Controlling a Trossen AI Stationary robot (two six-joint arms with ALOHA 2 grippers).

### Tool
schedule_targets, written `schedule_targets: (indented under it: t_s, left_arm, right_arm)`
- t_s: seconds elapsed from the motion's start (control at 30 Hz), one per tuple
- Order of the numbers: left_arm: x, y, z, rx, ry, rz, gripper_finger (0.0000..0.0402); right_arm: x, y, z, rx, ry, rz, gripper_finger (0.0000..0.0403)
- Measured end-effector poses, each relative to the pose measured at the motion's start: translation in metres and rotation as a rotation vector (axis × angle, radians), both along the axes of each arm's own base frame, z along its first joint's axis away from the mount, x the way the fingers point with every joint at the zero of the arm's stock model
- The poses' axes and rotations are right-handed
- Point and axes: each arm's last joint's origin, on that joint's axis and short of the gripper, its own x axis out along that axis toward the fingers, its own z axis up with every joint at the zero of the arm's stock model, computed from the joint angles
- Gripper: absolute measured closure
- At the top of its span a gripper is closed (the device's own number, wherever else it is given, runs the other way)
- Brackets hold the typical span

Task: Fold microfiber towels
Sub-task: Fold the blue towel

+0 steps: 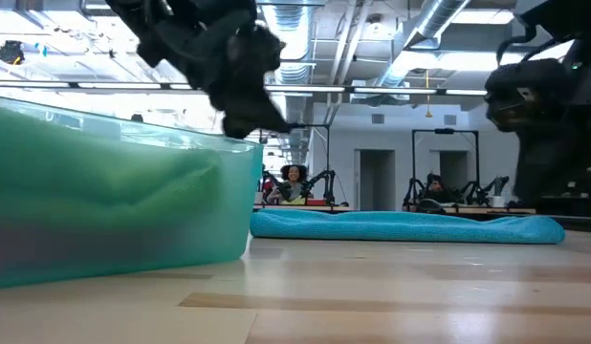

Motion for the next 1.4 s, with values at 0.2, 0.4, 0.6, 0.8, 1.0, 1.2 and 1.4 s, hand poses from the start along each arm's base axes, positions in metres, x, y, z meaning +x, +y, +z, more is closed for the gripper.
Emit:
schedule_targets:
  t_s: [0.2, 0.4, 0.6, 0.8, 1.0, 1.2, 1.4]
  left_arm:
    - [0.017, 0.015, -0.005, -0.119, -0.133, -0.012, 0.0401]
    - [0.051, 0.02, -0.01, -0.146, -0.182, -0.05, 0.0401]
    - [0.094, 0.022, -0.021, -0.089, -0.125, -0.123, 0.0401]
    - [0.127, 0.025, -0.046, -0.023, 0.011, -0.15, 0.0401]
    - [0.136, 0.03, -0.063, 0.079, 0.137, -0.175, 0.0401]
    - [0.137, 0.034, -0.077, 0.146, 0.174, -0.154, 0.0401]
    - [0.138, 0.037, -0.084, 0.124, 0.192, -0.149, 0.0401]
  right_arm:
    - [-0.026, -0.012, 0.009, 0.081, 0.106, -0.226, 0.0318]
    - [-0.029, -0.015, 0.01, 0.136, 0.145, -0.27, 0.0257]
    - [-0.019, -0.019, 0.004, 0.117, 0.144, -0.328, 0.0204]
    - [-0.01, -0.02, -0.006, 0.098, 0.173, -0.346, 0.0191]
    - [0.0, -0.018, -0.012, 0.091, 0.184, -0.348, 0.0193]
    - [0.009, -0.016, -0.014, 0.074, 0.208, -0.34, 0.0195]
    - [0.021, -0.017, -0.026, 0.057, 0.233, -0.343, 0.0195]
